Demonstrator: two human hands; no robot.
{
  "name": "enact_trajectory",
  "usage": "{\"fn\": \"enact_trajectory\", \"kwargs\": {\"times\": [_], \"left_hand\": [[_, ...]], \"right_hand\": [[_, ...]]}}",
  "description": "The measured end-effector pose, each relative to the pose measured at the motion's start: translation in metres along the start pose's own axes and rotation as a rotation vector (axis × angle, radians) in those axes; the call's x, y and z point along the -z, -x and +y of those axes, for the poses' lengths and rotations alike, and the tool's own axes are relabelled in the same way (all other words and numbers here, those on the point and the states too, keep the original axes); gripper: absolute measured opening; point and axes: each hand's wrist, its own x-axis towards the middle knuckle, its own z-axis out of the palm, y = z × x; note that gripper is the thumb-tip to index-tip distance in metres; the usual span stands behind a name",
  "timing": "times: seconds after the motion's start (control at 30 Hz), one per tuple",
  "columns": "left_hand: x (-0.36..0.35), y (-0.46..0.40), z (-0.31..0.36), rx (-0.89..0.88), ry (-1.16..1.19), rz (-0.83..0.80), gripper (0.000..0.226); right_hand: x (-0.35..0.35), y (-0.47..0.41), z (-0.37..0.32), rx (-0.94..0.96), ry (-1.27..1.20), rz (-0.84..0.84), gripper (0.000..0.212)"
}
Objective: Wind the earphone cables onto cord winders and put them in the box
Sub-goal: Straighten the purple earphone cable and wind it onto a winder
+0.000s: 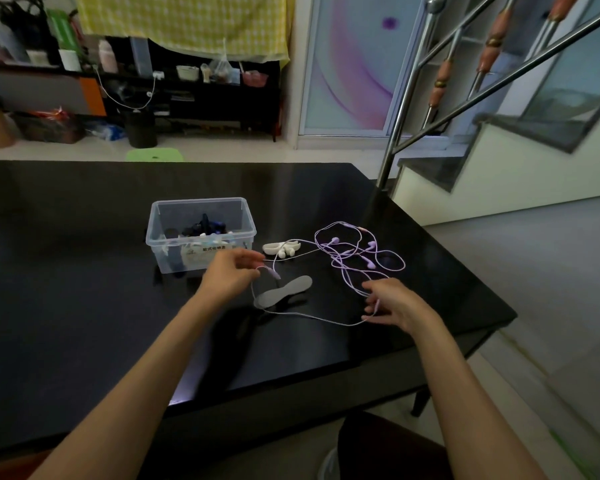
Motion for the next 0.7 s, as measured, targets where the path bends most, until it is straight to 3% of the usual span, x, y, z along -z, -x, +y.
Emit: {"fn": "enact_trajectory", "kwargs": {"times": [0.13,0.23,0.47,0.63,0.7], "left_hand": [[0.002,-0.001,-0.004,-0.006,-0.066,0.001,0.026],[0.004,-0.001,-0.008,0.026,-0.246,0.011,0.023],[0.013,0.008,-0.002,0.167,-0.715,-0.111,0.019],[0.003,0.012,0.024,-0.030,-0.694,0.097,0.028],[-0.003,0.003,0.036,-0.123,-0.652,0.095,0.026]], "right_hand": [[0.001,-0.002,0.003,0.157,0.163,-0.045,0.036],[0.004,-0.003,0.006,0.273,0.312,-0.087,0.033],[0.008,-0.007,0.008,0.353,0.612,-0.123,0.031],[0.017,-0.019,0.005,0.393,0.470,0.035,0.008],[0.021,-0.029,0.001,0.406,0.349,0.123,0.008]]}}
